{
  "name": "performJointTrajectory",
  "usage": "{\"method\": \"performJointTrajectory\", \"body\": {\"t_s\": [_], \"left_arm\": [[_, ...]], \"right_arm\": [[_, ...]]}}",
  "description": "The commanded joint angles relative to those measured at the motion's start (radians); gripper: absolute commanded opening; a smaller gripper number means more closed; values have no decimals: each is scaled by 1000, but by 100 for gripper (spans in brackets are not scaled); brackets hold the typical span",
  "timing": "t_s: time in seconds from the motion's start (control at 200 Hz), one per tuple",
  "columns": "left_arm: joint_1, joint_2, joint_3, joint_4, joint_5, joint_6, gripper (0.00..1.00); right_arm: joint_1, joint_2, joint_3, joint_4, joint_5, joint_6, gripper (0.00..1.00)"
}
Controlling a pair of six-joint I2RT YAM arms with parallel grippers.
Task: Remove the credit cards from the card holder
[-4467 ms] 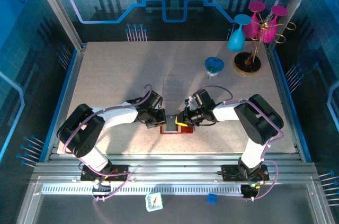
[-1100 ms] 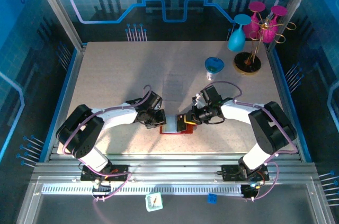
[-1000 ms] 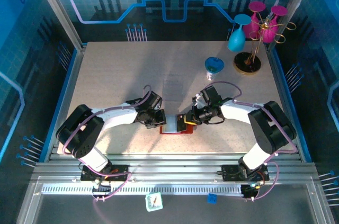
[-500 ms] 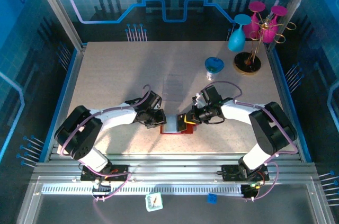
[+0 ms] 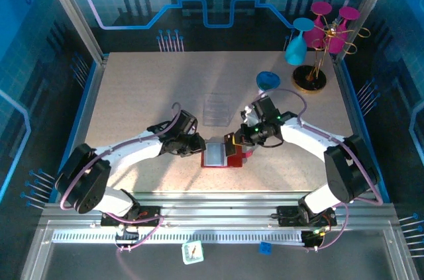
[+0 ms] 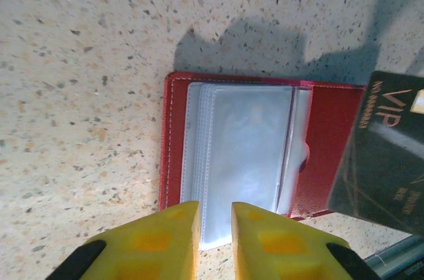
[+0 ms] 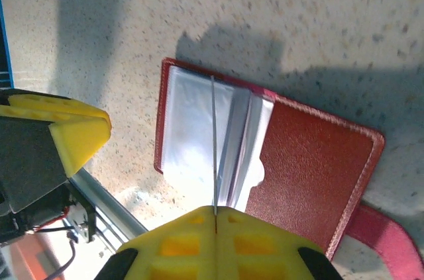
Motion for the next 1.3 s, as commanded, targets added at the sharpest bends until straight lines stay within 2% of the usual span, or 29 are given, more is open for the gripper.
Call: {"method": "performJointTrajectory", "body": {"t_s": [0.0,0.175,0.375,0.67,0.95,1.296], "left_arm": [[24,-54,-28,-35,-30,27,22],[43,-99,-87,-22,-22,19,26],[50,-146,-140,-26,-26,22,31],[71,-190,-183,-39,-36,25,33],[151,-230,-222,-48,8,44,34],[205,-288,-252,-75,27,53,34]], "right_arm": [[4,31,108,-154,74,-173,2],[14,95,255,-266,119,-420,0],[39,150,410,-360,252,-706,0],[75,239,613,-489,222,-1113,0],[103,436,907,-664,272,-1258,0],[104,620,1152,-770,333,-1298,0]]}}
